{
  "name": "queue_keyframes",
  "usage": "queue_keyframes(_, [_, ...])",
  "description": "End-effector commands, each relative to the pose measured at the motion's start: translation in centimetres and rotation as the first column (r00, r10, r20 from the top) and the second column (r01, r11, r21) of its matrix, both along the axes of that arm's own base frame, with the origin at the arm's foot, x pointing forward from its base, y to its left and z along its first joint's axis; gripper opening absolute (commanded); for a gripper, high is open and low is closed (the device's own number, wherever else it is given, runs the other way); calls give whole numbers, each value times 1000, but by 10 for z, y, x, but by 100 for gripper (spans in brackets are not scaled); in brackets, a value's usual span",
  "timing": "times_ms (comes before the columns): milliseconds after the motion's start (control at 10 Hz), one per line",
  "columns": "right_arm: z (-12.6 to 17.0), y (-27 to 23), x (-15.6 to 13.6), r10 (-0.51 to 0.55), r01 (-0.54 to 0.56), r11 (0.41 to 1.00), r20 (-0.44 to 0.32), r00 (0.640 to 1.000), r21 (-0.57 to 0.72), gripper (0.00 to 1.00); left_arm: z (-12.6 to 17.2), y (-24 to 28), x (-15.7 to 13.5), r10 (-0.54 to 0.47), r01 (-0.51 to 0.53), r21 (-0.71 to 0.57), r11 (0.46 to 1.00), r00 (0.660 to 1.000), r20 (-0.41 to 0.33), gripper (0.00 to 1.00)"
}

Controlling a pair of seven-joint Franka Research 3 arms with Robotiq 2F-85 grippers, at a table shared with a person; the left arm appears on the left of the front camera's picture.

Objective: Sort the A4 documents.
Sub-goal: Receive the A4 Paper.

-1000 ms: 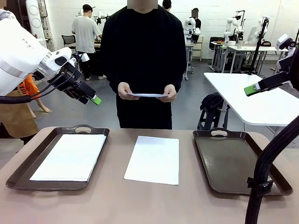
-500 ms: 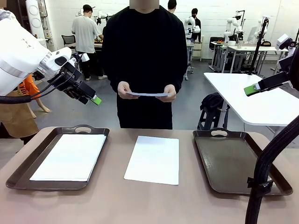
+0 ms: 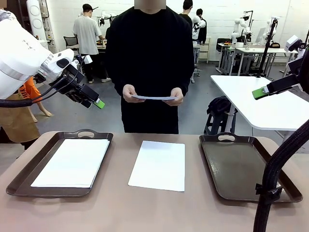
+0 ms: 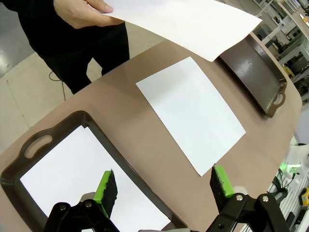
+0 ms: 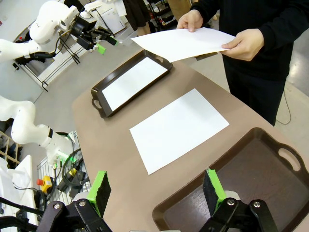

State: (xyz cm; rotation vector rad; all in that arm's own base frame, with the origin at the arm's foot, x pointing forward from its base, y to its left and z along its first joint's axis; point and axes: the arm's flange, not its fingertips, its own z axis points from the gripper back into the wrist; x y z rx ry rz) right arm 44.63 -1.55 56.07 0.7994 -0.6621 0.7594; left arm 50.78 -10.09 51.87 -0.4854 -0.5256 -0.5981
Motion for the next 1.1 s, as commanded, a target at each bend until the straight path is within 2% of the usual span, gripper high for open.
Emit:
queue_keyframes(0, [0, 1, -1, 4, -4, 1000, 2, 1000, 8, 100, 1, 1, 0, 6, -6, 0, 1000, 1000, 8, 100])
queue_keyframes(1000, [0, 1, -1, 4, -4, 1000, 2, 1000, 8, 100, 1, 1, 0, 6, -6, 0, 1000, 1000, 8, 100])
